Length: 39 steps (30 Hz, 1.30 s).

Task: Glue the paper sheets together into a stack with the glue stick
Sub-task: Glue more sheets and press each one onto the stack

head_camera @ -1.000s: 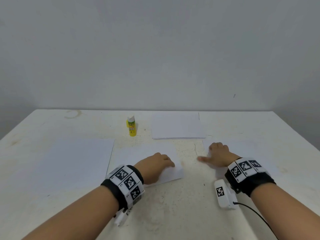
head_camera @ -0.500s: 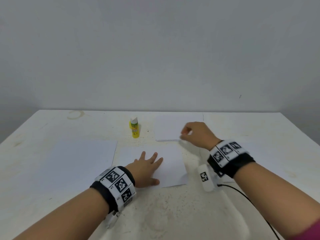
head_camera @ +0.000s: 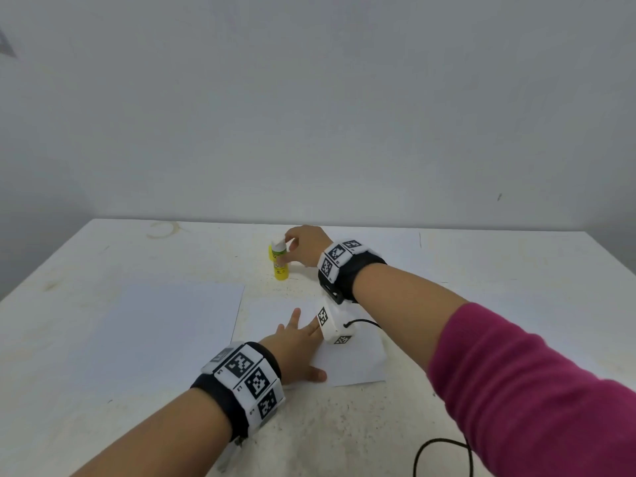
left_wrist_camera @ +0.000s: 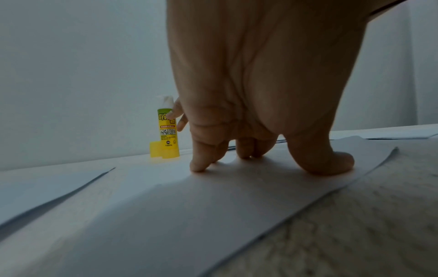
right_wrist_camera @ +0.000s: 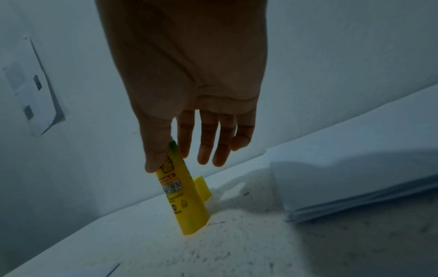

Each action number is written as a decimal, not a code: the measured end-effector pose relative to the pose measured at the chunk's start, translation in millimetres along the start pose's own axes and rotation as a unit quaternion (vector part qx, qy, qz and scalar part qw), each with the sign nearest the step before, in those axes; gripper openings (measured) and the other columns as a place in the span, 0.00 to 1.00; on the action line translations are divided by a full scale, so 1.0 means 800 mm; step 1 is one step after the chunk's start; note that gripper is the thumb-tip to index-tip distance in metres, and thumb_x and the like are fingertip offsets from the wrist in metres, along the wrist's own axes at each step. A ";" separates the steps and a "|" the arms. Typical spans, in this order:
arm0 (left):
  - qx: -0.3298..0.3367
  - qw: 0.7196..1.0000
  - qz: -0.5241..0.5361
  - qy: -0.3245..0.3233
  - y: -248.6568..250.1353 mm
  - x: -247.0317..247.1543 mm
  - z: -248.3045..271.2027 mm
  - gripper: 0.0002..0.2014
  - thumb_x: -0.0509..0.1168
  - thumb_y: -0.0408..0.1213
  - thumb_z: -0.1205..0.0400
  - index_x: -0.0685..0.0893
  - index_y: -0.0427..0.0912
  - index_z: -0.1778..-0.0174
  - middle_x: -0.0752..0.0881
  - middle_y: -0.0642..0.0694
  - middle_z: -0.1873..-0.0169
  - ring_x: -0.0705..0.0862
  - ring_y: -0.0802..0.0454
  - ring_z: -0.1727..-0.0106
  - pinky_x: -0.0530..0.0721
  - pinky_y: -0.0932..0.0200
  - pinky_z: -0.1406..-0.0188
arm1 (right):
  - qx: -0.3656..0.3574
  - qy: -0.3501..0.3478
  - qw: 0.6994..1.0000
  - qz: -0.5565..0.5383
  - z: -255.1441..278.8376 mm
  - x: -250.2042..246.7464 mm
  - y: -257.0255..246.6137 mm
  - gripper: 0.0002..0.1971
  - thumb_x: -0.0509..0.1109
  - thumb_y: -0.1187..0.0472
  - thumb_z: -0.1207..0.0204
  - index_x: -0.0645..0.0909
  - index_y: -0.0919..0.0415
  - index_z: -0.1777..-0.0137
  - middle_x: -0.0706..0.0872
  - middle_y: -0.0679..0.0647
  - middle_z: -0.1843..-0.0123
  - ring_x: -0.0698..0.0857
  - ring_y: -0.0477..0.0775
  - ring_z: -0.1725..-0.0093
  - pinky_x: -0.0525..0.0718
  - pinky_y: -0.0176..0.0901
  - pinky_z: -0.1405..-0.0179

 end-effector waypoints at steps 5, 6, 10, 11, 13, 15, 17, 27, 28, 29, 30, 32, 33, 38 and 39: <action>0.006 1.000 -0.007 0.003 0.000 -0.002 0.002 0.45 0.62 0.54 0.17 0.37 0.46 0.15 0.37 0.52 0.16 0.34 0.37 0.17 0.49 0.39 0.18 | -0.011 0.008 1.000 0.012 0.012 -0.015 -0.001 0.10 0.74 0.56 0.25 0.80 0.62 0.60 0.81 0.55 0.60 0.77 0.53 0.56 0.71 0.38 0.66; 0.007 1.000 -0.012 0.004 0.000 -0.002 0.004 0.45 0.62 0.54 0.17 0.37 0.45 0.16 0.36 0.52 0.16 0.35 0.38 0.17 0.50 0.40 0.18 | -0.017 0.006 1.000 -0.005 0.022 -0.023 0.001 0.11 0.72 0.55 0.23 0.83 0.65 0.53 0.83 0.58 0.55 0.78 0.53 0.56 0.74 0.38 0.62; 0.005 0.999 -0.042 0.022 0.004 -0.009 0.013 0.45 0.61 0.56 0.17 0.39 0.45 0.15 0.38 0.50 0.16 0.40 0.39 0.16 0.58 0.42 0.19 | 0.005 -0.081 0.989 -0.126 0.080 -0.057 0.029 0.14 0.68 0.53 0.19 0.79 0.55 0.37 0.84 0.54 0.47 0.88 0.56 0.57 0.87 0.45 0.54; 0.006 0.998 -0.049 0.033 0.006 -0.011 0.014 0.45 0.62 0.57 0.18 0.41 0.44 0.15 0.41 0.49 0.15 0.43 0.39 0.16 0.61 0.42 0.20 | 0.005 -0.092 0.989 -0.114 0.094 -0.067 0.040 0.14 0.70 0.53 0.21 0.80 0.53 0.37 0.85 0.54 0.47 0.89 0.56 0.58 0.87 0.48 0.54; 0.008 0.996 -0.064 0.061 0.011 -0.015 0.015 0.45 0.63 0.59 0.19 0.46 0.43 0.15 0.47 0.47 0.15 0.52 0.39 0.18 0.68 0.42 0.24 | 0.010 -0.068 0.994 -0.085 0.117 -0.082 0.065 0.18 0.78 0.55 0.28 0.83 0.54 0.39 0.86 0.55 0.51 0.87 0.52 0.65 0.86 0.41 0.64; 0.007 0.994 -0.076 0.081 0.018 -0.019 0.013 0.44 0.63 0.61 0.21 0.53 0.42 0.17 0.54 0.45 0.18 0.60 0.39 0.22 0.74 0.43 0.30 | 0.036 0.008 0.996 -0.086 0.135 -0.089 0.090 0.18 0.84 0.59 0.36 0.86 0.58 0.47 0.85 0.53 0.56 0.84 0.48 0.69 0.79 0.31 0.74; 0.000 0.993 -0.079 0.092 0.025 -0.022 0.010 0.43 0.64 0.64 0.23 0.59 0.42 0.20 0.61 0.45 0.21 0.64 0.40 0.26 0.76 0.45 0.34 | 0.061 0.084 0.993 -0.063 0.148 -0.088 0.109 0.16 0.87 0.61 0.42 0.87 0.60 0.55 0.84 0.49 0.59 0.81 0.42 0.67 0.74 0.25 0.74; -0.015 0.992 -0.072 0.102 0.029 -0.022 0.008 0.44 0.65 0.65 0.25 0.60 0.42 0.21 0.64 0.45 0.24 0.66 0.41 0.28 0.77 0.47 0.38 | 0.022 0.114 0.986 0.119 0.154 -0.045 0.102 0.11 0.77 0.62 0.31 0.85 0.59 0.48 0.85 0.54 0.47 0.80 0.54 0.45 0.71 0.38 0.55; -0.013 0.992 -0.075 0.103 0.028 -0.021 0.008 0.44 0.65 0.66 0.25 0.60 0.42 0.21 0.63 0.45 0.23 0.65 0.40 0.27 0.77 0.47 0.37 | 0.017 0.102 0.985 0.139 0.155 -0.043 0.100 0.11 0.76 0.61 0.29 0.85 0.60 0.46 0.85 0.54 0.46 0.80 0.55 0.45 0.70 0.38 0.55; -0.012 0.991 -0.076 0.105 0.027 -0.021 0.008 0.44 0.64 0.66 0.25 0.59 0.42 0.20 0.63 0.44 0.22 0.65 0.40 0.27 0.77 0.47 0.37 | 0.011 0.092 0.984 0.151 0.158 -0.043 0.098 0.11 0.75 0.61 0.28 0.84 0.60 0.45 0.85 0.55 0.45 0.80 0.55 0.44 0.69 0.38 0.56; -0.010 0.991 -0.078 0.106 0.027 -0.021 0.008 0.44 0.64 0.66 0.24 0.58 0.42 0.20 0.62 0.44 0.22 0.65 0.40 0.27 0.76 0.46 0.36 | 0.008 0.081 0.984 0.158 0.162 -0.044 0.097 0.11 0.74 0.61 0.27 0.84 0.60 0.45 0.85 0.55 0.45 0.80 0.54 0.44 0.69 0.38 0.56; -0.004 0.991 -0.084 0.108 0.026 -0.021 0.008 0.44 0.64 0.66 0.24 0.58 0.42 0.19 0.62 0.44 0.22 0.65 0.40 0.26 0.76 0.46 0.36 | -0.002 0.058 0.984 0.168 0.173 -0.046 0.095 0.12 0.75 0.60 0.27 0.85 0.60 0.44 0.85 0.55 0.45 0.80 0.54 0.44 0.70 0.37 0.56; -0.002 0.990 -0.086 0.109 0.026 -0.022 0.008 0.44 0.64 0.66 0.24 0.58 0.42 0.19 0.62 0.44 0.22 0.65 0.40 0.27 0.76 0.47 0.36 | -0.006 0.045 0.984 0.172 0.179 -0.047 0.094 0.12 0.76 0.60 0.27 0.85 0.60 0.44 0.86 0.54 0.45 0.80 0.53 0.44 0.70 0.37 0.56; -0.003 0.989 -0.107 0.105 0.026 -0.026 0.007 0.40 0.62 0.63 0.21 0.59 0.43 0.20 0.62 0.45 0.22 0.66 0.41 0.28 0.77 0.48 0.38 | -0.006 0.000 0.985 0.172 0.215 -0.050 0.096 0.12 0.79 0.59 0.30 0.86 0.58 0.48 0.87 0.53 0.48 0.82 0.51 0.49 0.78 0.40 0.55; -0.003 0.989 -0.110 0.102 0.024 -0.028 0.007 0.36 0.60 0.60 0.18 0.60 0.44 0.20 0.62 0.45 0.22 0.66 0.41 0.27 0.77 0.48 0.38 | -0.004 -0.008 0.985 0.170 0.221 -0.050 0.097 0.11 0.79 0.59 0.30 0.87 0.58 0.49 0.87 0.53 0.49 0.82 0.51 0.50 0.79 0.41 0.55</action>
Point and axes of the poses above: each hand's wrist, its own z-axis away from the middle knuckle, its own x-axis out of the palm, y = z × x, the point moved 3 cm from there along -z, towards the middle knuckle
